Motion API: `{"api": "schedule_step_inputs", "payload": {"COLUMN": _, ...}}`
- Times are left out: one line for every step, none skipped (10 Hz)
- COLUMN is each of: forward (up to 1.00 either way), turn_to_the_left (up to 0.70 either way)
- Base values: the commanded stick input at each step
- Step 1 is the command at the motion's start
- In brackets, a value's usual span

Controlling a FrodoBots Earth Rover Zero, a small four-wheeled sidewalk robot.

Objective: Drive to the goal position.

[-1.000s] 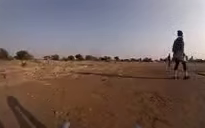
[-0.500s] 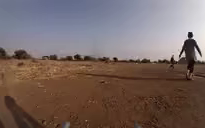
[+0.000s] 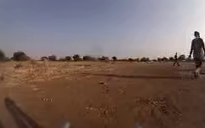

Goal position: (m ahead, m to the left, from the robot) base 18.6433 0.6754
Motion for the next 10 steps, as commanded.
{"api": "schedule_step_inputs", "payload": {"forward": 0.5, "turn_to_the_left": -0.39}}
{"api": "schedule_step_inputs", "payload": {"forward": 0.5, "turn_to_the_left": 0.0}}
{"api": "schedule_step_inputs", "payload": {"forward": 0.5, "turn_to_the_left": -0.04}}
{"api": "schedule_step_inputs", "payload": {"forward": 0.5, "turn_to_the_left": -0.22}}
{"api": "schedule_step_inputs", "payload": {"forward": 0.5, "turn_to_the_left": -0.41}}
{"api": "schedule_step_inputs", "payload": {"forward": 0.5, "turn_to_the_left": -0.35}}
{"api": "schedule_step_inputs", "payload": {"forward": 0.5, "turn_to_the_left": -0.06}}
{"api": "schedule_step_inputs", "payload": {"forward": 0.5, "turn_to_the_left": 0.0}}
{"api": "schedule_step_inputs", "payload": {"forward": 0.5, "turn_to_the_left": 0.0}}
{"api": "schedule_step_inputs", "payload": {"forward": 0.5, "turn_to_the_left": 0.0}}
